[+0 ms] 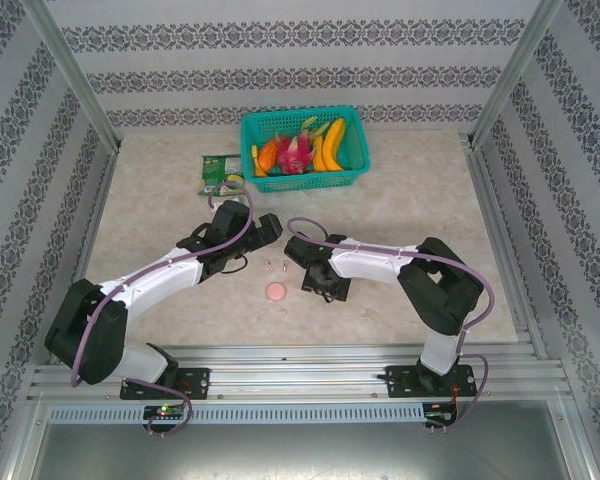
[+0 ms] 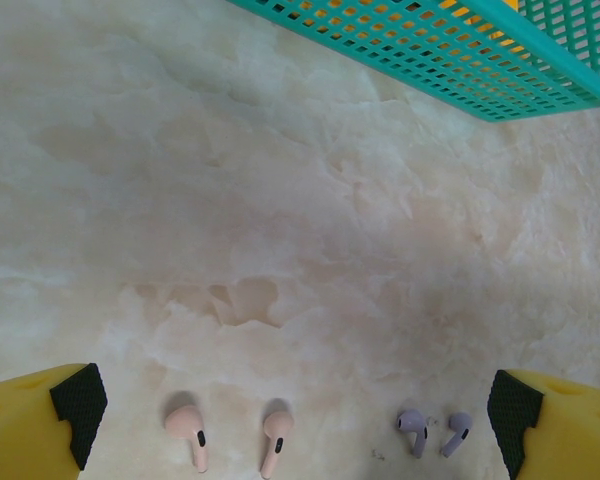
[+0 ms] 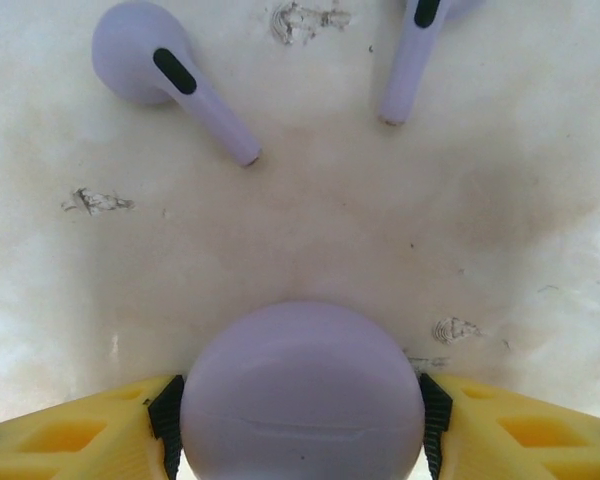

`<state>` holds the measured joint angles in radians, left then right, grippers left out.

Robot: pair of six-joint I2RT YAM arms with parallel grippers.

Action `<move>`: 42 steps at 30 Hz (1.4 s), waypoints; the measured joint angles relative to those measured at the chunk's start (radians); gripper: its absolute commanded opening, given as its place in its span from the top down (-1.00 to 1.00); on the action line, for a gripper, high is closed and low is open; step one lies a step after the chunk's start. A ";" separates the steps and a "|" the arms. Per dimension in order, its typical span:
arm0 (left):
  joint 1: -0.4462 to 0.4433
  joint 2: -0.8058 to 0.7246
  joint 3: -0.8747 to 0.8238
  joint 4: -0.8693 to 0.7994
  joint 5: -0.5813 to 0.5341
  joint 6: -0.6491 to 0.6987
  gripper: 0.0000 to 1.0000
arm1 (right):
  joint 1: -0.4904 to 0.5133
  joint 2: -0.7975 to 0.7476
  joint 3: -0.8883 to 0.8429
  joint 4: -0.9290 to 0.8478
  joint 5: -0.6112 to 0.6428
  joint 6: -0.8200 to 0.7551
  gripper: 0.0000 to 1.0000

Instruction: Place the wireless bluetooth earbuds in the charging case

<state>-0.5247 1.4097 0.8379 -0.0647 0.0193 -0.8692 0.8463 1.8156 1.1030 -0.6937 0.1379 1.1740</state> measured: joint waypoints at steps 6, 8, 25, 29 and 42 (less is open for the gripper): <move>0.000 0.000 0.000 0.005 0.000 0.000 -1.00 | 0.000 0.003 0.005 0.002 0.000 -0.003 -0.10; 0.000 0.000 0.000 0.005 0.003 0.000 -1.00 | 0.000 0.003 0.005 0.002 0.000 -0.005 -0.03; 0.000 -0.035 -0.010 0.010 0.037 0.020 -1.00 | -0.011 -0.212 -0.068 0.029 0.030 -0.010 0.11; 0.000 -0.059 -0.049 0.064 0.073 0.019 -0.99 | -0.094 -0.304 -0.095 0.056 0.026 -0.029 0.11; -0.016 0.117 -0.048 0.420 0.243 0.031 -0.97 | -0.459 -0.353 -0.084 0.229 -0.161 -0.050 0.12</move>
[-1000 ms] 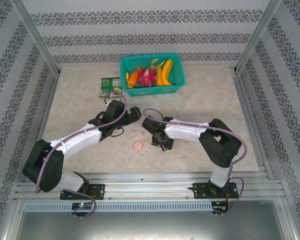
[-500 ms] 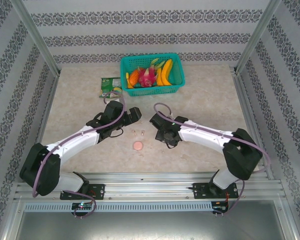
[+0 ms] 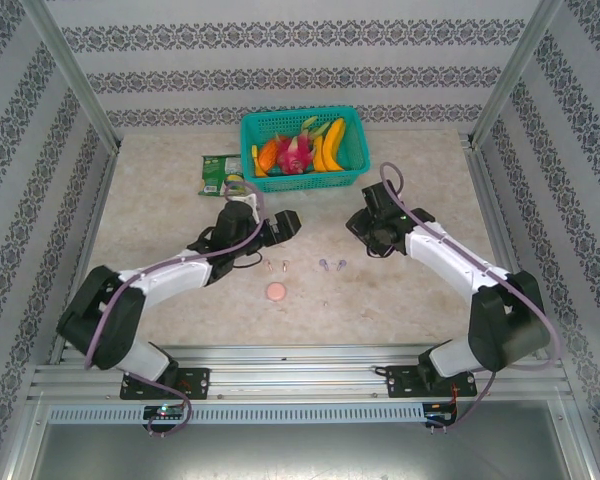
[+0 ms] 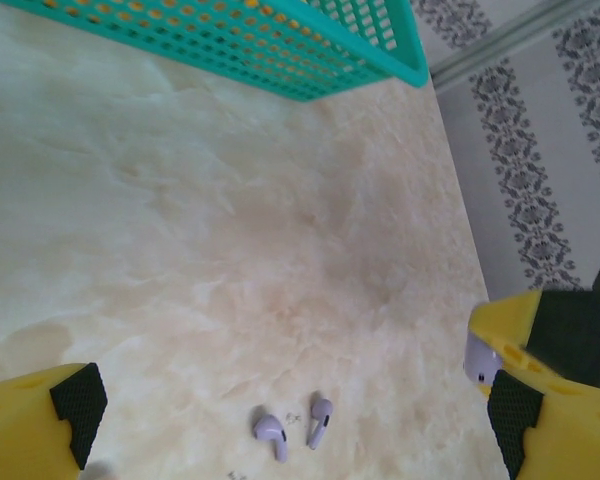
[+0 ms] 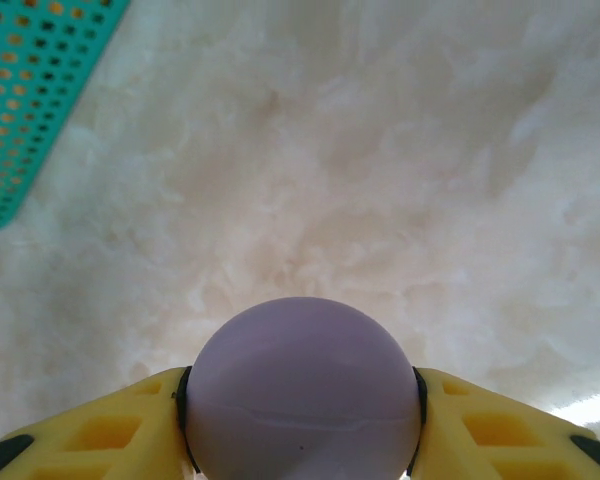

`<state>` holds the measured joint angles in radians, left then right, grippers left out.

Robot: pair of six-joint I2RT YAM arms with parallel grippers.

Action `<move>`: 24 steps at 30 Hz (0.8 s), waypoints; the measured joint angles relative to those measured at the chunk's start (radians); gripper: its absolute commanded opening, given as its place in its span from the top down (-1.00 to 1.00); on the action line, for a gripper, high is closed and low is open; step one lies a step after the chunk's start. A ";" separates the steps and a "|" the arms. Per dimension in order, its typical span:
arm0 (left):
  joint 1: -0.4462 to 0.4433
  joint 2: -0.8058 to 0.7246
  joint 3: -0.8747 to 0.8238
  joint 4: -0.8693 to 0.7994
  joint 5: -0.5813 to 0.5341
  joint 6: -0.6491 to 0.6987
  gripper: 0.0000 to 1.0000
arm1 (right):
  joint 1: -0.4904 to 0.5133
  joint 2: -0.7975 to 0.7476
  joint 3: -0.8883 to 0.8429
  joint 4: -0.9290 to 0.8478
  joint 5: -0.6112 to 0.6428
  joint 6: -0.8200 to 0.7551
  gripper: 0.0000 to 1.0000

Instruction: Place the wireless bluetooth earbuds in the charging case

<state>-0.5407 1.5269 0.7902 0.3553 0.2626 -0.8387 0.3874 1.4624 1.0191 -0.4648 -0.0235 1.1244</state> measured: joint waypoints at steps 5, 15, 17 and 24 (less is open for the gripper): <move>-0.031 0.136 0.057 0.100 0.038 -0.004 -0.93 | -0.042 0.056 0.008 0.106 -0.088 0.079 0.12; -0.106 0.312 0.139 0.252 0.056 -0.026 -0.75 | -0.050 0.113 0.008 0.241 -0.180 0.242 0.12; -0.112 0.329 0.154 0.262 0.057 -0.026 -0.69 | -0.050 0.121 0.008 0.252 -0.186 0.263 0.12; -0.123 0.404 0.237 0.299 0.071 -0.026 -0.39 | -0.050 0.125 0.008 0.271 -0.201 0.307 0.11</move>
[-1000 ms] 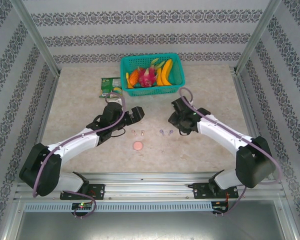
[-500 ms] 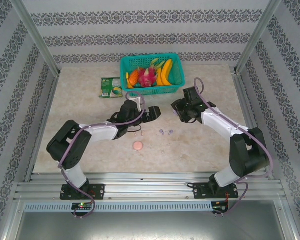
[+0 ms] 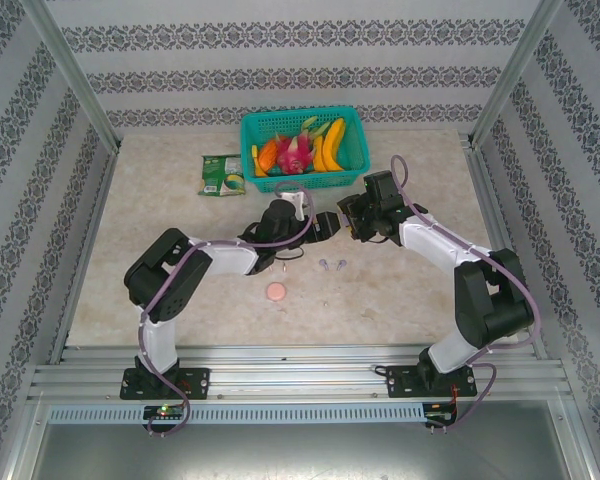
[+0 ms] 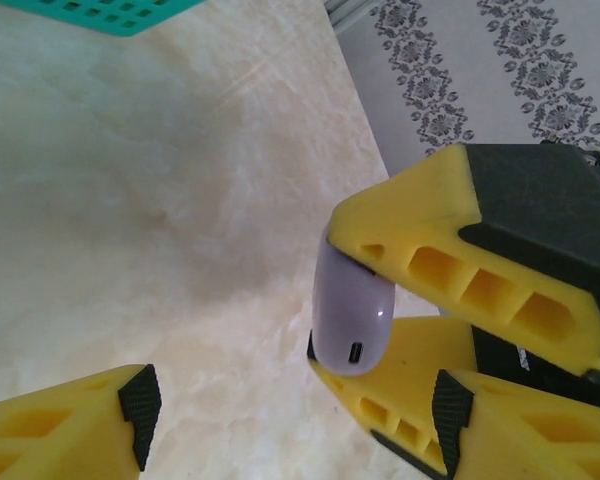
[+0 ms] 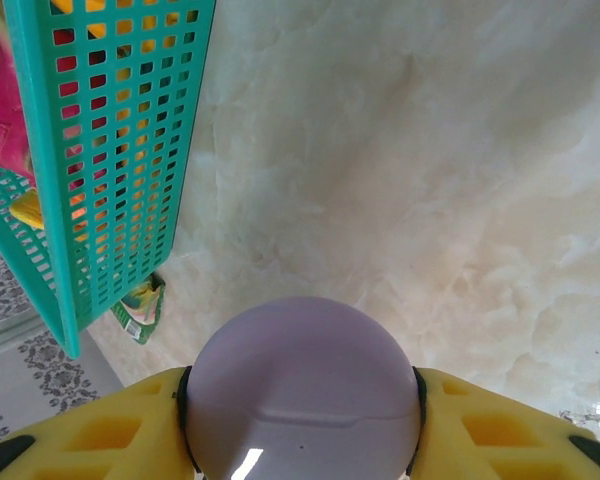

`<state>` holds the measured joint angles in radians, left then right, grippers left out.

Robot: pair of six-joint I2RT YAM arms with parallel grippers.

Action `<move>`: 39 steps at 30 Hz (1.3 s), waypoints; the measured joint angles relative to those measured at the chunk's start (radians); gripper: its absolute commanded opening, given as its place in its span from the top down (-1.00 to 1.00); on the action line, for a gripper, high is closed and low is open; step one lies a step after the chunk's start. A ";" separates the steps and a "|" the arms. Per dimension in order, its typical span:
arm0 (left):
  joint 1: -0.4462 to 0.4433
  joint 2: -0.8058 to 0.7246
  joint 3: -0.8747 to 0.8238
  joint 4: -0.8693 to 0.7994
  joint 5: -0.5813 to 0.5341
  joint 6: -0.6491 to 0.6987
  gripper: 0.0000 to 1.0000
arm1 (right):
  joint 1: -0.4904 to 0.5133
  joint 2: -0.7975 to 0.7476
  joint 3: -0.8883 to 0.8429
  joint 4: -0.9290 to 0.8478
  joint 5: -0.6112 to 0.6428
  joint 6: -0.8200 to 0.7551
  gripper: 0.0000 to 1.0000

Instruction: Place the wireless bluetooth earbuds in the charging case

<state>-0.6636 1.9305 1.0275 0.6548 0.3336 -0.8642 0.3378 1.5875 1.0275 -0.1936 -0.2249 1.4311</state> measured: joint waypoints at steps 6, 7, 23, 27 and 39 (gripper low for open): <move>-0.010 0.056 0.037 0.020 0.011 -0.001 -0.28 | 0.000 0.000 0.000 0.005 -0.002 0.014 0.11; -0.011 0.061 0.039 0.021 0.012 -0.001 -0.27 | 0.000 0.000 0.000 0.005 -0.003 0.014 0.12; -0.011 0.112 0.088 0.037 0.024 -0.002 0.05 | 0.025 0.016 0.002 0.027 -0.005 0.037 0.12; -0.012 0.115 0.089 0.045 0.028 -0.003 0.21 | 0.027 0.021 0.002 0.031 -0.005 0.038 0.12; -0.018 0.116 0.090 0.071 0.010 -0.008 0.75 | 0.033 0.022 0.002 0.042 0.007 0.040 0.11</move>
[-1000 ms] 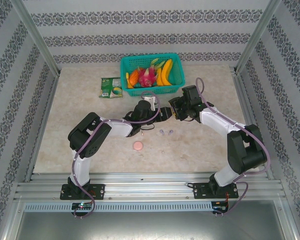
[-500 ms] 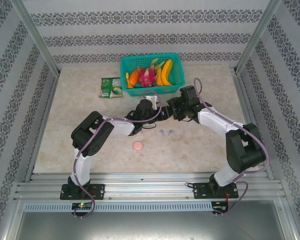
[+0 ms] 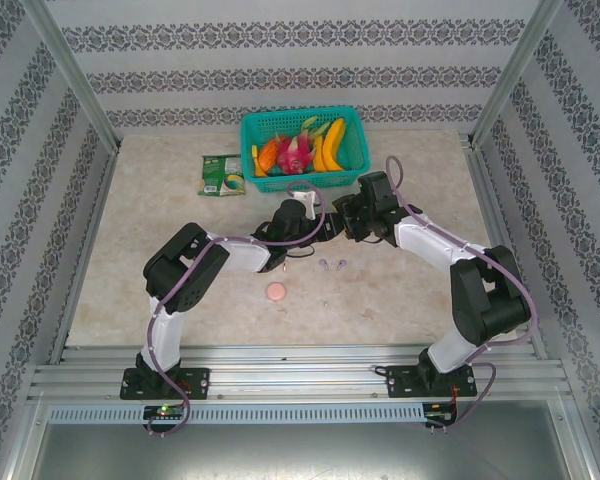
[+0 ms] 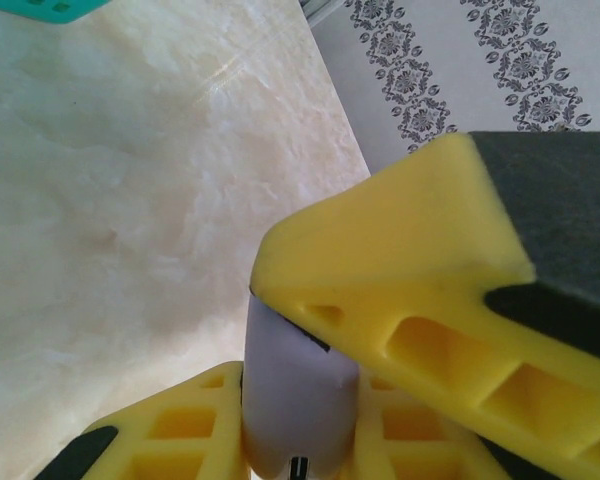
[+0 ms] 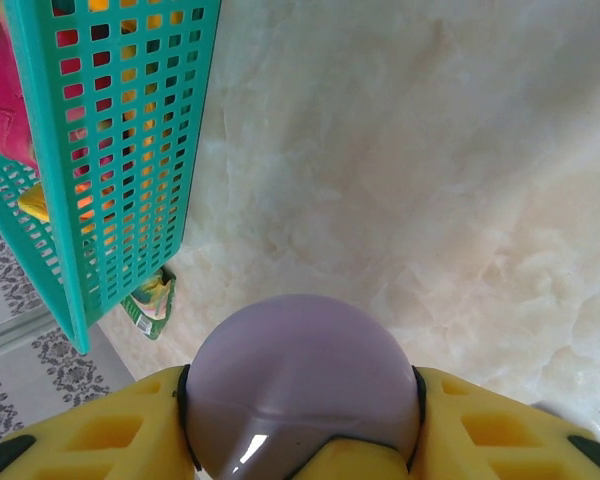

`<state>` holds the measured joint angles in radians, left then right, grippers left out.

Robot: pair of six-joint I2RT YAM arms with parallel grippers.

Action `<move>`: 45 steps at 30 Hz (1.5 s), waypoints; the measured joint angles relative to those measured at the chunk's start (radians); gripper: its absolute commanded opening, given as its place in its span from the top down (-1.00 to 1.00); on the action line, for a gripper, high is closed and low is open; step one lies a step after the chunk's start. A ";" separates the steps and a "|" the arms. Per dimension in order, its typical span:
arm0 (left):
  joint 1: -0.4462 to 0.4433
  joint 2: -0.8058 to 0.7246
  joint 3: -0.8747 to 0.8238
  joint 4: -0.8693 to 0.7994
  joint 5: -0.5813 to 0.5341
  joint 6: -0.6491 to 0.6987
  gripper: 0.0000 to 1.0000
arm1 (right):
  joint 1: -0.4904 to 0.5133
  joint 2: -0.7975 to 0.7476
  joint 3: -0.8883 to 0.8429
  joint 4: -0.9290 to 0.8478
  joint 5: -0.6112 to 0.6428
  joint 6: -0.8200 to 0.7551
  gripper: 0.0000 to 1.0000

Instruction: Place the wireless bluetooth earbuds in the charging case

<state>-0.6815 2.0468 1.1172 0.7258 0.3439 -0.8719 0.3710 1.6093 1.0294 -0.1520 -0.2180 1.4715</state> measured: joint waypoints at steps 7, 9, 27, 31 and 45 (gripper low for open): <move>0.000 0.000 0.000 0.003 -0.003 0.002 0.94 | -0.001 0.000 0.000 0.004 0.000 0.000 -0.30; 0.000 0.000 0.000 0.001 -0.009 0.003 0.95 | -0.003 -0.002 0.000 0.003 -0.008 -0.002 -0.44; 0.145 -0.141 -0.028 -0.136 0.300 0.102 1.00 | -0.173 -0.304 -0.187 0.048 -0.069 -0.376 -0.60; 0.166 -0.208 -0.007 -0.243 0.428 0.180 1.00 | -0.172 -0.338 -0.263 0.127 -0.137 -0.527 -0.59; 0.166 -0.262 0.029 -0.461 0.581 0.297 1.00 | -0.104 -0.368 -0.320 0.357 -0.295 -0.665 -0.54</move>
<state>-0.5152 1.7851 1.1461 0.2646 0.9249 -0.5747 0.2668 1.2411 0.7094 0.2054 -0.5133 0.8070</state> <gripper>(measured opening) 0.208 0.772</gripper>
